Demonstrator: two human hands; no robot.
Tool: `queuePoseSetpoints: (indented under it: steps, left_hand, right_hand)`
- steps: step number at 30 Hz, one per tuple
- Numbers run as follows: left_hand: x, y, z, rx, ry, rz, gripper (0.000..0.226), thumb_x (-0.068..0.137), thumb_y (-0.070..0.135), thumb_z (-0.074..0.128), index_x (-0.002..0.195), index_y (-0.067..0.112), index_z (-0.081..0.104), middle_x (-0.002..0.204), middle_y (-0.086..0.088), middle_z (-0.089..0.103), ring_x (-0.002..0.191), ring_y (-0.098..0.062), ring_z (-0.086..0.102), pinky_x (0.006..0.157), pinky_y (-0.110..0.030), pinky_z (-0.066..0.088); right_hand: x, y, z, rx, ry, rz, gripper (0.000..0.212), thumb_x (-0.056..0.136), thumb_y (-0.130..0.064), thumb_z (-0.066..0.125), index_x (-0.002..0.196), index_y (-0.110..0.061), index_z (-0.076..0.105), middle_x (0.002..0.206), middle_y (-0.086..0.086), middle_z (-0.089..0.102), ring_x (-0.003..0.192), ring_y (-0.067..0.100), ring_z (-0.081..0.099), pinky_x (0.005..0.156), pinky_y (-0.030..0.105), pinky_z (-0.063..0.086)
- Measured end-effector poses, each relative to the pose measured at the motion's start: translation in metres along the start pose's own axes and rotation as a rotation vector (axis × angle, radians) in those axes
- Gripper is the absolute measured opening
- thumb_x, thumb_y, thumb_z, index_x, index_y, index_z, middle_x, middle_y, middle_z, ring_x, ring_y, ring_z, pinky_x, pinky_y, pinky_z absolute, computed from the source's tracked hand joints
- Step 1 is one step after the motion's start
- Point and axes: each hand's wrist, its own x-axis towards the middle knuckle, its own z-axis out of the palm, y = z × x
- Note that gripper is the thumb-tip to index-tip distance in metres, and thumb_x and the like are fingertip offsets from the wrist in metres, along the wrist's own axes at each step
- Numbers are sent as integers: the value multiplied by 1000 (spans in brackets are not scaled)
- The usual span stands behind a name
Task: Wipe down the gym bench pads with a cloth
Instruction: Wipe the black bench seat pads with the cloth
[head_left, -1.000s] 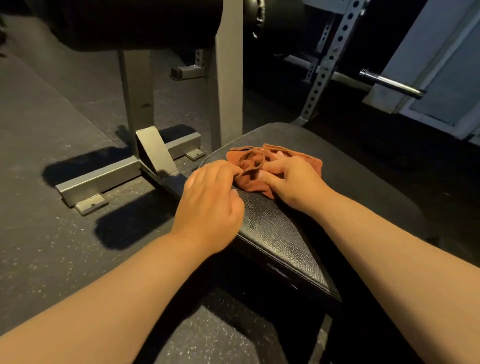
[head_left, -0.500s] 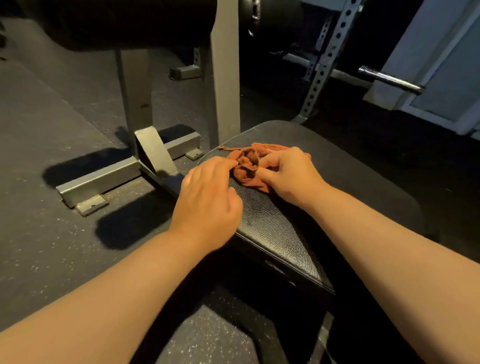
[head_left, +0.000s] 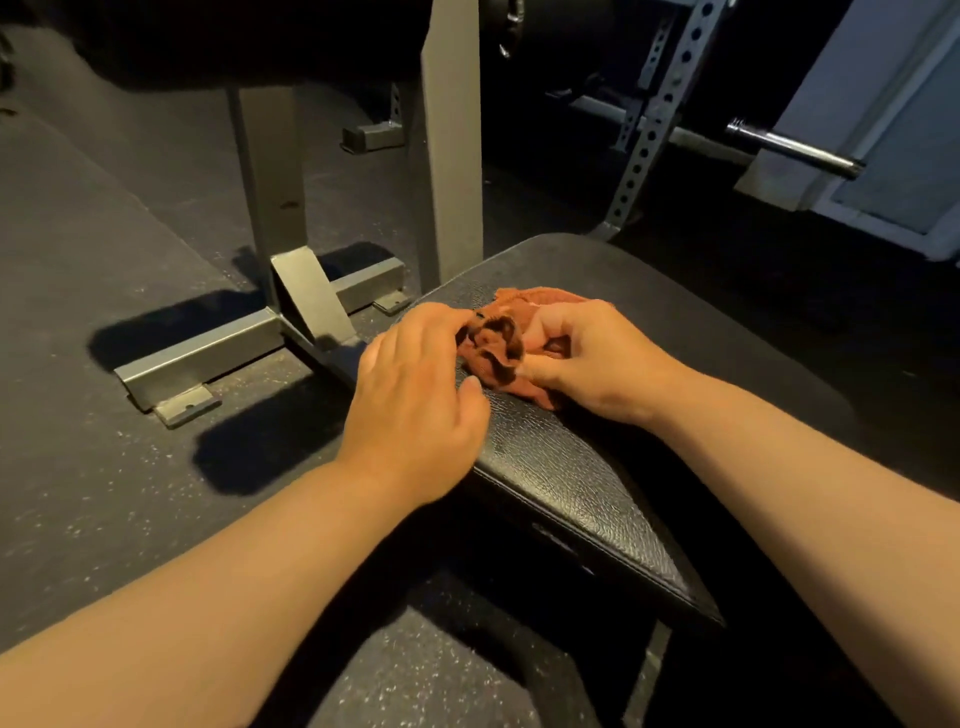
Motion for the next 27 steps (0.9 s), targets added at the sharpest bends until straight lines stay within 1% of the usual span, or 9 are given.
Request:
queuePoseSetpoints:
  steps: [2, 5, 11, 14, 16, 19, 23, 25, 27]
  left_hand:
    - [0, 1, 1, -1, 0, -6, 53, 85, 30, 47, 136, 17, 45, 134, 1, 46, 125, -17, 42, 110, -39, 28]
    - [-2, 3, 4, 0, 30, -22, 51, 83, 28, 48, 133, 16, 48, 131, 1, 48, 120, -18, 43, 107, -40, 29]
    - [0, 1, 2, -4, 18, -20, 61, 86, 32, 46, 145, 18, 36, 141, 1, 40, 131, -16, 38, 112, -40, 26]
    - [-1, -1, 4, 0, 6, -38, 62, 87, 33, 46, 145, 15, 35, 143, -1, 39, 132, -19, 38, 112, -44, 28]
    - [-2, -1, 6, 0, 19, -32, 59, 87, 32, 45, 143, 14, 38, 140, -1, 41, 130, -19, 39, 111, -43, 29]
    - [-3, -3, 5, -5, 30, -32, 57, 85, 29, 45, 140, 15, 41, 139, 0, 42, 129, -19, 40, 110, -41, 28]
    - [-1, -2, 0, -31, 8, -20, 56, 82, 23, 43, 139, 18, 41, 137, 1, 42, 126, -17, 40, 108, -38, 26]
    - [-1, -4, 0, -14, 2, -6, 53, 85, 24, 44, 138, 18, 42, 136, 2, 42, 125, -15, 38, 107, -35, 24]
    - [0, -3, 1, 0, -12, -12, 51, 86, 24, 43, 136, 18, 44, 136, 2, 43, 124, -16, 39, 107, -37, 25]
  right_hand:
    - [-20, 13, -14, 45, -89, 28, 25, 83, -7, 78, 71, -24, 64, 66, -12, 61, 58, 1, 52, 61, 19, 44]
    - [-20, 16, -8, 14, -26, 18, 29, 83, -5, 77, 70, -26, 62, 68, -12, 62, 60, 0, 52, 65, 23, 45]
    - [34, 8, 9, -125, 105, -62, 15, 90, -14, 71, 80, -22, 64, 80, -16, 59, 72, -8, 53, 68, 12, 34]
    - [16, 46, -24, -333, 260, 125, 11, 94, -20, 65, 84, -18, 65, 89, -10, 58, 94, 12, 58, 71, 21, 27]
    - [-4, 52, -27, -312, 328, 211, 17, 94, -19, 64, 78, -22, 59, 81, -9, 58, 93, 22, 60, 67, 26, 29]
    - [-19, 15, 15, -191, 237, 60, 8, 93, -23, 65, 86, -24, 62, 81, -15, 60, 79, 6, 56, 68, 9, 36]
    - [-22, -5, 31, -166, 67, -142, 9, 98, -24, 59, 104, -20, 64, 102, -11, 64, 94, 3, 55, 82, 8, 38]
    - [-11, 19, 12, -227, 43, -108, 17, 101, -26, 52, 110, -16, 63, 111, -6, 64, 103, 10, 56, 96, 18, 41]
    - [-10, 37, -2, -299, 97, 13, 28, 102, -31, 43, 114, -15, 63, 119, 2, 64, 112, 22, 56, 103, 41, 42]
